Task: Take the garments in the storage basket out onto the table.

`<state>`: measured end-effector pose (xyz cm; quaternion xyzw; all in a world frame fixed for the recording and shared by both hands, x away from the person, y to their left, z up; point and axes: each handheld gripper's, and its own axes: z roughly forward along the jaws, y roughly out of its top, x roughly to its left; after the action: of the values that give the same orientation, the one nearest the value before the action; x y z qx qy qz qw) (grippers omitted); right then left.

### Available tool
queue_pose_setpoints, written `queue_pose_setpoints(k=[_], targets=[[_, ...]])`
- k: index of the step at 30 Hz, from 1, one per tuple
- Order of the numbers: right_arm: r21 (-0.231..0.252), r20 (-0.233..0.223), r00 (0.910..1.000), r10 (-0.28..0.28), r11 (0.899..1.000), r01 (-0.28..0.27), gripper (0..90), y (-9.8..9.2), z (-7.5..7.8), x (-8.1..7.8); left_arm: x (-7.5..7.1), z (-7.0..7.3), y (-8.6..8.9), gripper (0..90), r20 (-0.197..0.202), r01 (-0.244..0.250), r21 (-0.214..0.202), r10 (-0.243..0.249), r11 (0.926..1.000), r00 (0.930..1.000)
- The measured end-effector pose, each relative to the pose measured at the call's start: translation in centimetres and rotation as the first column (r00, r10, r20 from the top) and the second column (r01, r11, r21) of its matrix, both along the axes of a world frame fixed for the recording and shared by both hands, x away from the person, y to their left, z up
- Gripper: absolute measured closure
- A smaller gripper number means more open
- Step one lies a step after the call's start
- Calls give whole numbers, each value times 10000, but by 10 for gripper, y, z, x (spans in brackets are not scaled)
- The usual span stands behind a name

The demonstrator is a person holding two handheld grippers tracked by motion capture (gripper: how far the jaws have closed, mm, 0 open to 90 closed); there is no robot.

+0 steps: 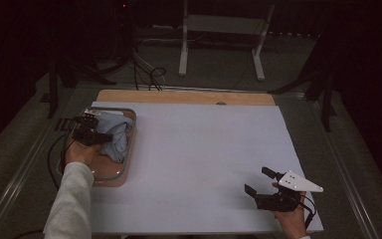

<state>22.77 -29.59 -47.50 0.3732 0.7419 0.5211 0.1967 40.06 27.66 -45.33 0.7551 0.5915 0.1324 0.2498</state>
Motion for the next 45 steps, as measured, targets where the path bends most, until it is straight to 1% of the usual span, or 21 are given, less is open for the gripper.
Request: queue_pose_setpoints(k=[2, 5, 12, 16, 17, 18, 20, 21, 23, 25, 26, 27, 28, 29, 30, 34, 35, 39, 40, 41, 45], targets=[[1, 11, 10000, -1, 10000, 1, 87, 0, 0, 0, -1, 5, 2, 587, 176, 98, -99, -96, 9999, 9998], [4, 0, 10000, 6, 10000, -6, 87, 0, 0, 0, -2, 9, 3, 587, 283, 88, -192, -83, 9998, 9996], [7, 12, 10000, -2, 10000, 2, 87, 0, 0, 0, -6, 21, 5, 585, 702, 329, -508, -293, 9982, 9971], [23, 5, 10000, -7, 10000, 7, 87, 0, 0, 0, -10, 31, 6, 585, 1052, 496, -746, -416, 9960, 9936], [39, -12, 10000, 0, 10000, 0, 87, 0, 0, 0, -12, 37, 6, 585, 1233, 533, -877, -423, 9947, 9915], [39, -12, 10000, 0, 10000, 0, 87, 0, 0, 0, -12, 37, 6, 584, 1233, 533, -877, -423, 9947, 9915], [37, -35, 10000, -1, 10000, 1, 87, 0, 0, 0, -14, 45, 6, 584, 1504, 711, -1048, -549, 9920, 9871], [37, -35, 10000, -1, 10000, 1, 87, 0, 0, 0, -14, 45, 6, 584, 1504, 711, -1048, -549, 9920, 9871], [38, -46, 10000, -7, 10000, 7, 87, 0, 0, 0, -16, 52, 3, 584, 1761, 894, -1233, -669, 9883, 9821], [45, -43, 10000, -6, 10000, 6, 87, 0, 0, 0, -17, 54, 2, 583, 1831, 956, -1279, -712, 9872, 9805], [45, -45, 10000, -5, 10000, 5, 87, 0, 0, 0, -18, 56, 0, 583, 1924, 966, -1405, -685, 9854, 9789], [53, -48, 10000, -4, 10000, 4, 87, 0, 0, 0, -18, 61, -2, 583, 2066, 1159, -1559, -823, 9809, 9749], [53, -46, 10000, -6, 10000, 6, 87, 0, 0, 0, -19, 63, -4, 582, 2133, 1239, -1642, -874, 9786, 9731], [53, -46, 10000, -6, 10000, 6, 87, 0, 0, 0, -19, 63, -4, 582, 2133, 1239, -1642, -874, 9786, 9731], [56, -45, 10000, -4, 10000, 5, 87, 0, -1, 0, -19, 64, -6, 582, 2205, 1316, -1772, -910, 9753, 9711], [60, -46, 10000, -13, 10000, 13, 87, 0, 0, 0, -20, 67, -13, 582, 2358, 1635, -1991, -1147, 9662, 9650], [60, -46, 10000, -13, 10000, 13, 87, 0, 0, 0, -21, 67, -15, 582, 2348, 1644, -2052, -1146, 9648, 9653], [48, -42, 10000, -9, 10000, 9, 87, 0, 0, 0, -20, 66, -24, 581, 2326, 1815, -2005, -1332, 9627, 9634], [57, -45, 10000, -14, 10000, 14, 87, 0, 0, 0, -20, 65, -28, 581, 2352, 1976, -2007, -1487, 9595, 9605], [57, -45, 10000, -14, 10000, 14, 87, 0, 0, 0, -20, 65, -28, 580, 2352, 1976, -2007, -1487, 9595, 9605], [88, -41, 10000, -21, 10000, 21, 87, 0, 0, 0, -20, 65, -38, 579, 2481, 2196, -2115, -1651, 9524, 9546]])
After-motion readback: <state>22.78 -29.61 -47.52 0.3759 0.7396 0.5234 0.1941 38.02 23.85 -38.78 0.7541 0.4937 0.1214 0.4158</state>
